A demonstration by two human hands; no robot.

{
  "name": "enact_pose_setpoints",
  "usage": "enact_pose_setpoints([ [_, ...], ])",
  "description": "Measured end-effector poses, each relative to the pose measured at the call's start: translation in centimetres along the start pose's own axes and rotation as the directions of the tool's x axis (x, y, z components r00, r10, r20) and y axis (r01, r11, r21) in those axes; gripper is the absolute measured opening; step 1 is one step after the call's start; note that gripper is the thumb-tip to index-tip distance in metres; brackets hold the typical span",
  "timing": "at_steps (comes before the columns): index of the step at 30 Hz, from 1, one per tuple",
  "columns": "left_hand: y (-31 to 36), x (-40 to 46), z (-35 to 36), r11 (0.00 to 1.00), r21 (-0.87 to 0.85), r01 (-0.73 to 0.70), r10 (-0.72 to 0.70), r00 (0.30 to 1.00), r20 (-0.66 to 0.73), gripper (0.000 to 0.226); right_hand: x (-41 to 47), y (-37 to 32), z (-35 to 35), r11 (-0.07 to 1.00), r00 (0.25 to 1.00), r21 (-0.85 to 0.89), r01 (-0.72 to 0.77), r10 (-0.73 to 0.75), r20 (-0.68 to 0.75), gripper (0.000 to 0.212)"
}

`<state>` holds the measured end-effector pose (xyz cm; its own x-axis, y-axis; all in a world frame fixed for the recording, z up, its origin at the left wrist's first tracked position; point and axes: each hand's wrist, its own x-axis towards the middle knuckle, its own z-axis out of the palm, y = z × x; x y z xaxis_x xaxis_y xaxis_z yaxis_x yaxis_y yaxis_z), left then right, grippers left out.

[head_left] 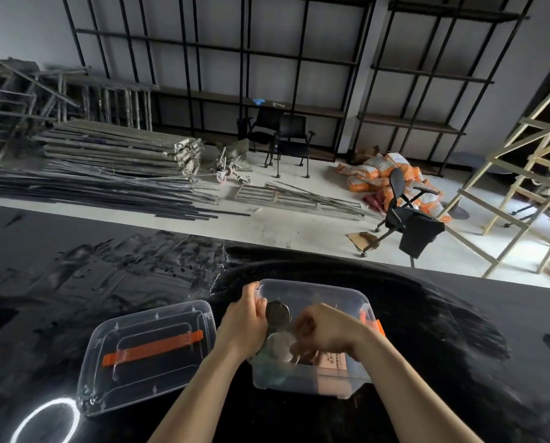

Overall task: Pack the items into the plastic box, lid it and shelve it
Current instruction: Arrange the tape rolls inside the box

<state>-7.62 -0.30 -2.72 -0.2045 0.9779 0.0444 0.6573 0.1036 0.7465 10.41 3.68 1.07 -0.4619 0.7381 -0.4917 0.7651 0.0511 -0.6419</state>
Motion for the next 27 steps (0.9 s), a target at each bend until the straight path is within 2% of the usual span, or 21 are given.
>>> enact_pose_setpoints([
  [2,0.0,0.0,0.0,1.000,-0.012,0.005,-0.005,1.000,0.012,0.043,-0.2,-0.3,0.4,0.991,1.000,0.135,-0.008,0.009,-0.010,0.019],
  [5,0.0,0.1,0.1,1.000,-0.004,0.009,-0.009,1.000,0.011,0.042,-0.2,-0.3,1.5,0.980,0.995,0.190,-0.059,0.073,-0.068,0.018],
  [7,0.0,0.2,0.2,1.000,0.000,0.009,-0.009,1.000,0.005,0.042,-0.2,-0.4,1.8,0.951,0.980,0.294,-0.093,0.140,-0.142,0.017],
  [9,-0.2,0.3,0.4,1.000,0.006,0.009,-0.009,1.000,0.002,0.042,-0.2,-0.9,1.8,0.891,0.956,0.430,-0.147,0.240,-0.169,0.025],
  [11,-0.4,0.4,0.5,1.000,0.007,0.014,-0.014,1.000,-0.005,0.041,0.0,-1.4,1.7,0.812,0.941,0.536,-0.232,0.326,-0.087,0.038],
  [13,-0.6,0.5,0.5,1.000,0.000,0.024,-0.024,1.000,-0.009,0.041,0.6,-1.7,1.8,0.739,0.936,0.612,-0.282,0.352,0.005,0.049],
  [22,-0.6,0.6,0.5,1.000,-0.020,0.016,-0.016,1.000,0.004,0.043,1.0,-1.5,1.9,0.712,0.938,0.639,-0.292,0.345,0.045,0.053],
  [23,-0.6,0.6,0.4,0.999,-0.031,0.010,-0.010,1.000,0.009,0.045,0.8,-1.9,2.0,0.738,0.931,0.608,-0.293,0.366,0.004,0.053],
  [24,-0.5,0.5,0.2,0.999,-0.049,-0.001,0.001,1.000,0.010,0.049,0.6,-2.5,2.0,0.795,0.922,0.546,-0.265,0.374,-0.097,0.050],
  [25,-0.4,0.4,0.0,0.997,-0.069,-0.016,0.016,1.000,-0.002,0.054,0.6,-3.1,2.0,0.869,0.903,0.451,-0.202,0.344,-0.259,0.043],
  [27,-0.2,0.1,-0.9,0.995,-0.095,-0.034,0.025,0.995,-0.095,0.059,0.5,-4.7,1.9,0.975,0.779,0.220,-0.043,0.171,-0.603,0.029],
])
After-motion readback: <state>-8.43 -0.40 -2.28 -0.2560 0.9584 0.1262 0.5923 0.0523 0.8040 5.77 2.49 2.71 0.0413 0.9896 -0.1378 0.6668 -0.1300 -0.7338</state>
